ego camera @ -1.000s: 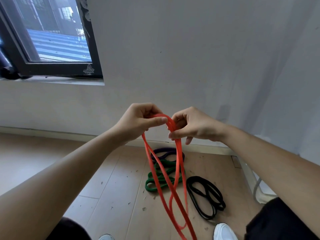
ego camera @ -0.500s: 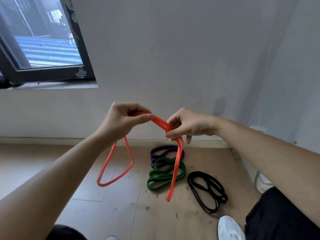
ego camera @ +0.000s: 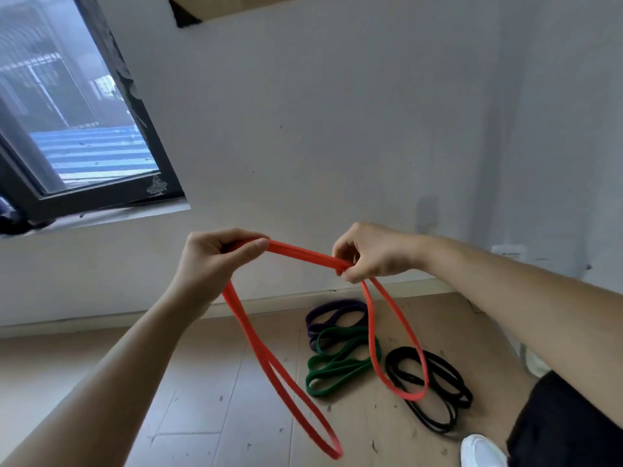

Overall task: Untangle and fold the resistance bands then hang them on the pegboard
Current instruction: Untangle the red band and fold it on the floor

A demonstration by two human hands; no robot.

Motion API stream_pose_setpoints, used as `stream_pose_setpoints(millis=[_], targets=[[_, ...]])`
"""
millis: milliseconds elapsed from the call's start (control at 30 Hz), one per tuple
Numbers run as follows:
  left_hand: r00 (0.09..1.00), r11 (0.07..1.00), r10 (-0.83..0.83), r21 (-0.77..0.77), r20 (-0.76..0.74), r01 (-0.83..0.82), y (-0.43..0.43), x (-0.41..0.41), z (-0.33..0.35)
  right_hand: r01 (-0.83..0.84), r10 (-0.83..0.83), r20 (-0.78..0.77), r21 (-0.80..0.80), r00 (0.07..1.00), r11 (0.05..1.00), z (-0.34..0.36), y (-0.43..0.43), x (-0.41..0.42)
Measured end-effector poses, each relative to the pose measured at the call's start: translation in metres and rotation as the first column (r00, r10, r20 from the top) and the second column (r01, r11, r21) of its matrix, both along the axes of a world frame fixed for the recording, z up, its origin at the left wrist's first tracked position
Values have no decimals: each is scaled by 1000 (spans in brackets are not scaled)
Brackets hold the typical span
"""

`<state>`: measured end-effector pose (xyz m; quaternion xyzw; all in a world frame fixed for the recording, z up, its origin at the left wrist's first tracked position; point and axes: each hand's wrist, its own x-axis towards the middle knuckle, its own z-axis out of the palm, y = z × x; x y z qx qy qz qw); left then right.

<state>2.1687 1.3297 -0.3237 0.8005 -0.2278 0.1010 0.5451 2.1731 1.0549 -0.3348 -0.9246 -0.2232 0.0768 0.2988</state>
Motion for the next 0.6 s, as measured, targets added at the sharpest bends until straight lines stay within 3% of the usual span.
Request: stream_pose_setpoints(millis=[300,467,600], targets=[[995,992,59,-109,-76,-67,13,6,-10,-34,32,-237,-8,971,999,-10,-27,9],[985,1000,12,-17,-172,-15,22,10,-19,-46,100,-271,200,957,979,-12,-31,6],[948,957,-116,224,-295,186,23,8,-26,-9,103,-250,351,963,936,-11,-31,5]])
